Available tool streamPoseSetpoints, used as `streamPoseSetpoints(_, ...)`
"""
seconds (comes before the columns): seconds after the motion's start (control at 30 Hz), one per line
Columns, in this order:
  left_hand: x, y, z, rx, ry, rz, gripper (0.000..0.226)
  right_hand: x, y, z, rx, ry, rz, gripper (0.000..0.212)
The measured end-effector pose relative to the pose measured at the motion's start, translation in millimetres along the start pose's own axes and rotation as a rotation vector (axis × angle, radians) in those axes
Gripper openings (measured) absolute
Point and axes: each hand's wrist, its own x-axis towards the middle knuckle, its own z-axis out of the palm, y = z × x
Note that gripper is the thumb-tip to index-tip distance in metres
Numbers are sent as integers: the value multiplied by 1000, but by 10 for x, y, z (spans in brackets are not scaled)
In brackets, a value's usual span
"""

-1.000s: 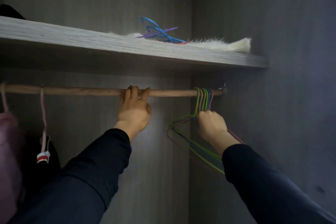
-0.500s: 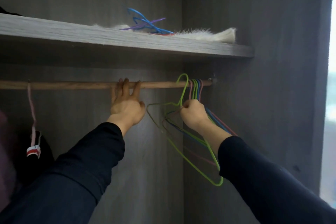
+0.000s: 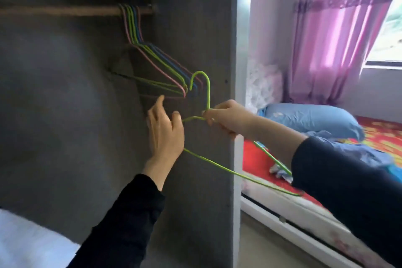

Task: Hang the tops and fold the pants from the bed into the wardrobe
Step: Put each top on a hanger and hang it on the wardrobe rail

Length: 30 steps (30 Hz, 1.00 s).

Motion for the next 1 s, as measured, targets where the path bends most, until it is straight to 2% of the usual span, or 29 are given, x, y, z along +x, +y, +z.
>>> streamPoseSetpoints(0.13,-684,387,530,-17,-62,97,51,-590,623,-625,-70,51,123,42)
streamPoseSetpoints(0.33,-1607,1275,1636,-117,-293,285,46,-1436,1657,-1775,-177,161,302,33)
streamPoseSetpoints(0.53,-2656,2222,3095,-106,-591,263,42,-2282,2828,-2939,-259,222,525,30)
streamPoseSetpoints(0.73,-3561,3288,4247,-122,-863,287,39,-3059,3654,-4049,-391,323,720,29)
streamPoseSetpoints(0.83,-3857,3690,4752,-72,-994,302,51,-3285,4133,-4542,-363,410,755,30)
streamPoseSetpoints(0.93,-4110,3920,5317,-19,-1075,300,36,-3385,4602,-4960,-271,509,739,24)
streamPoseSetpoints(1.0,-4249,4028,5708,7,-1111,312,34,-3408,4901,-5203,-227,536,759,18)
